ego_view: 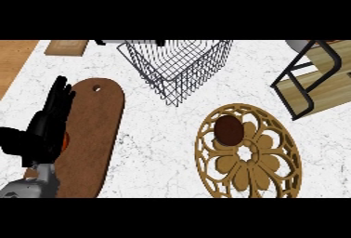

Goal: Pick the croissant from the placemat and place it in the tiered shelf

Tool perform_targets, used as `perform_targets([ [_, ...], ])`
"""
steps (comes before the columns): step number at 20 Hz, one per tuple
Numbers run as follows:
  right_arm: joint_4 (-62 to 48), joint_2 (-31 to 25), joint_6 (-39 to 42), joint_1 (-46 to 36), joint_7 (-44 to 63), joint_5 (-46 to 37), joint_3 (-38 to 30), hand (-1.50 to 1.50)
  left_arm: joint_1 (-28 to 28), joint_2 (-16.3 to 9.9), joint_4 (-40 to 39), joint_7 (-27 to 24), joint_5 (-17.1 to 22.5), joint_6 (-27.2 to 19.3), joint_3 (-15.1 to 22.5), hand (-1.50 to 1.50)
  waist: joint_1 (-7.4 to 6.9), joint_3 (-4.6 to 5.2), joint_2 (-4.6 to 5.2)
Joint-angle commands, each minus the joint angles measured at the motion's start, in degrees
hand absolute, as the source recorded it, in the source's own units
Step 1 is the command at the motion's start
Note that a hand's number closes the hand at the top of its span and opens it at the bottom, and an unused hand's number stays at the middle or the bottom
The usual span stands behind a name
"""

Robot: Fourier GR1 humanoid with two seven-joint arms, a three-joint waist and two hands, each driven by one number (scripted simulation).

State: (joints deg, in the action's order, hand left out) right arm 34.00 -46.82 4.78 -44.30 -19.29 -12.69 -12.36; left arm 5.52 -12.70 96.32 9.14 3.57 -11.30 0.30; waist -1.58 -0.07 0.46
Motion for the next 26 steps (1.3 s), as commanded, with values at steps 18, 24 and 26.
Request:
perform_targets([
  [18,-20.29,-3.66,12.14,-13.16,-7.11,4.53,-8.52,-1.5,0.16,1.88,-1.08,-1.84,-2.58,-0.04,-0.28,0.0,-0.32,-0.06,0.18],
  [24,-22.48,-10.86,10.74,-13.1,-2.7,6.96,-12.28,-1.5,-1.88,3.34,0.75,-1.67,-3.69,-0.54,1.45,0.0,-0.21,-0.06,0.14],
  [26,-23.58,-15.01,13.05,-13.36,-0.46,7.87,-13.48,-1.5,0.25,1.33,-0.39,-0.89,-2.08,0.83,-1.03,0.0,-0.12,-0.07,0.29],
])
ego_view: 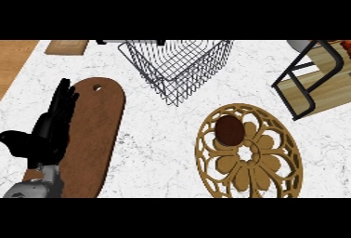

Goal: Pick the croissant from the placemat and place it in the tiered shelf

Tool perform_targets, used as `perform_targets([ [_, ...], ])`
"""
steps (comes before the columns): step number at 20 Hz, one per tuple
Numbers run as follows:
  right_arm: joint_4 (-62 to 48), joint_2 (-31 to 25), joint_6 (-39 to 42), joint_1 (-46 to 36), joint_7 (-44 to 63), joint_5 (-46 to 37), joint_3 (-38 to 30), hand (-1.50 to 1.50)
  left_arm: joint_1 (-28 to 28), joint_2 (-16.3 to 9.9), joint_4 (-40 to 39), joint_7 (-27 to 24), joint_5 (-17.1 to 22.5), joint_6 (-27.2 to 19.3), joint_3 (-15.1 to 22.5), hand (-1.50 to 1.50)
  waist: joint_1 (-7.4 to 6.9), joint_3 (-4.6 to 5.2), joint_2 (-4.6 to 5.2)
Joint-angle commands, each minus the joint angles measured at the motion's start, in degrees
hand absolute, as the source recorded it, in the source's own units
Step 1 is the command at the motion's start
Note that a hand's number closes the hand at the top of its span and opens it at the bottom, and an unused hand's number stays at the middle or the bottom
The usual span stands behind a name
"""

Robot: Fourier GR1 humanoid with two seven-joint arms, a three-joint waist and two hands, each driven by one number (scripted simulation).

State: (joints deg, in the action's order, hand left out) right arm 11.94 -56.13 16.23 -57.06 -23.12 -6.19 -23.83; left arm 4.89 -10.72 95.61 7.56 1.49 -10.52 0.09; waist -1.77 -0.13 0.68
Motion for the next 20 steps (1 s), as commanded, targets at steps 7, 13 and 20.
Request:
perform_targets([
  [7,-5.43,-12.37,7.17,7.23,2.06,3.32,-4.72,-1.5,0.75,0.09,0.18,0.63,0.74,0.47,-0.89,0.0,0.2,-0.2,0.45],
  [13,-6.13,-17.09,15.1,10.19,1.65,4.73,-6.25,-1.5,1.77,0.15,0.05,1.66,0.88,0.77,-0.7,0.0,-0.02,-0.34,0.58],
  [20,-6.48,-19.14,19.87,14.97,-2.42,6.21,-7.98,-1.5,-0.57,1.0,1.57,0.82,0.35,0.13,-0.31,0.0,-0.38,-0.47,0.43],
])
